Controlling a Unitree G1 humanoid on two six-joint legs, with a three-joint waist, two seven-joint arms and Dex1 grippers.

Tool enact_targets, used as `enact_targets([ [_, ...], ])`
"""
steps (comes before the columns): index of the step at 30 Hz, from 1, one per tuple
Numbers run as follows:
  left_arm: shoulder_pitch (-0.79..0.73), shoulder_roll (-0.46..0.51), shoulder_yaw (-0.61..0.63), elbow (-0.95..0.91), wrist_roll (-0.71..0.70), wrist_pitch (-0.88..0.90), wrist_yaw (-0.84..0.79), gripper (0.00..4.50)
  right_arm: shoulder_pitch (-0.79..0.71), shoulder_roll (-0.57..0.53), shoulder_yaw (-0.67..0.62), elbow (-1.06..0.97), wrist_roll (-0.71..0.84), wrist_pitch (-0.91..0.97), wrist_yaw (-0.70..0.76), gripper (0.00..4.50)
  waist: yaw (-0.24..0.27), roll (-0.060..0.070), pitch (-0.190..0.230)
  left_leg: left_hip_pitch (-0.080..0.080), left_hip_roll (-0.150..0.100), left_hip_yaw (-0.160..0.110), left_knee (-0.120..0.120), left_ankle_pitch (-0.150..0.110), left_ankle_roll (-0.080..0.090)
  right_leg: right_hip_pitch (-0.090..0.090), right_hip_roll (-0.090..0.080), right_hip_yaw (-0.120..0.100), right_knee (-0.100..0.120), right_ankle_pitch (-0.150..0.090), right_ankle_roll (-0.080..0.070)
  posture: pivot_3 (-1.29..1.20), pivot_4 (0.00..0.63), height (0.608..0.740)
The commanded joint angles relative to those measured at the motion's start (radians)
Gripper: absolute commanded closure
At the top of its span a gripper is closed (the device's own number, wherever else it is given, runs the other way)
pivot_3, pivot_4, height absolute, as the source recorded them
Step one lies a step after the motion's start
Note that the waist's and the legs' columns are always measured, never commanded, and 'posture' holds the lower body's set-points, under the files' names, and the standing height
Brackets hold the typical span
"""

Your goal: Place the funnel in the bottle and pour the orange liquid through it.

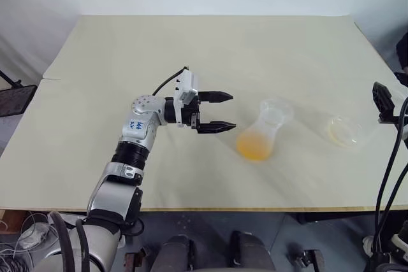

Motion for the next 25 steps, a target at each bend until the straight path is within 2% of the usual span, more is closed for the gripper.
enact_targets([
  [1, -0.004, 0.009, 0.026, -0.042, -0.03, 0.036, 0.016, 0.0, -0.009, -0.066, -0.029, -0.095, 0.058, 0.01, 0.015, 0.01, 0.0, 0.0, 0.0, 0.0, 0.0, 0.0, 0.0, 0.0, 0.0, 0.0, 0.0, 0.0, 0.0, 0.0, 0.0, 0.0, 0.15, 0.74],
  [4, 0.0, 0.035, 0.029, -0.06, -0.025, 0.069, 0.029, 0.0, 0.014, -0.117, -0.052, -0.19, 0.167, 0.036, 0.089, 0.01, 0.0, 0.0, 0.0, 0.0, 0.0, 0.0, 0.0, 0.0, 0.0, 0.0, 0.0, 0.0, 0.0, 0.0, 0.0, 0.0, 0.15, 0.74],
  [8, 0.031, 0.095, 0.059, -0.144, -0.063, 0.188, 0.055, 0.0, 0.137, -0.228, -0.141, -0.301, 0.353, 0.13, 0.261, 0.01, 0.002, 0.0, 0.0, 0.0, 0.001, -0.001, -0.001, 0.0, 0.0, 0.0, 0.0, -0.001, -0.001, 0.0, 0.0, 0.0, 0.15, 0.74],
  [11, 0.089, 0.16, 0.061, -0.227, -0.099, 0.238, -0.012, 0.0, 0.311, -0.243, -0.229, -0.371, 0.492, 0.164, 0.419, 0.01, 0.004, -0.001, 0.001, 0.0, 0.0, -0.002, -0.001, 0.0, 0.0, 0.001, 0.0, -0.001, -0.002, 0.0, 0.0, 0.0, 0.15, 0.74],
  [13, 0.113, 0.196, 0.058, -0.243, -0.114, 0.273, -0.044, 0.0, 0.43, -0.238, -0.266, -0.396, 0.53, 0.154, 0.506, 0.01, 0.007, -0.001, 0.001, 0.0, 0.0, -0.003, 0.0, 0.0, 0.0, 0.003, 0.0, -0.001, -0.002, 0.0, 0.0, 0.0, 0.15, 0.74],
  [15, 0.154, 0.238, 0.056, -0.248, -0.106, 0.246, -0.084, 0.0, 0.563, -0.199, -0.251, -0.389, 0.445, 0.046, 0.583, 0.01, 0.007, -0.001, 0.001, 0.001, 0.0, -0.003, 0.0, 0.0, 0.0, 0.004, 0.0, -0.001, -0.004, 0.0, 0.0, 0.0, 0.15, 0.74],
  [19, 0.219, 0.291, 0.063, -0.21, -0.089, 0.174, -0.136, 0.0, 0.724, -0.12, -0.189, -0.301, 0.349, -0.115, 0.681, 0.01, 0.006, -0.001, 0.001, 0.002, 0.0, -0.002, 0.0, 0.0, 0.001, 0.005, 0.0, 0.001, -0.007, 0.0, 0.0, 0.0, 0.15, 0.74],
  [25, 0.246, 0.299, 0.069, -0.22, -0.098, 0.153, -0.117, 0.0, 0.772, -0.078, -0.089, -0.225, 0.243, -0.282, 0.696, 0.01, 0.003, -0.001, 0.001, 0.002, 0.0, -0.002, 0.0, 0.0, 0.001, 0.005, 0.0, 0.002, -0.007, 0.0, 0.0, 0.0, 0.15, 0.74],
])
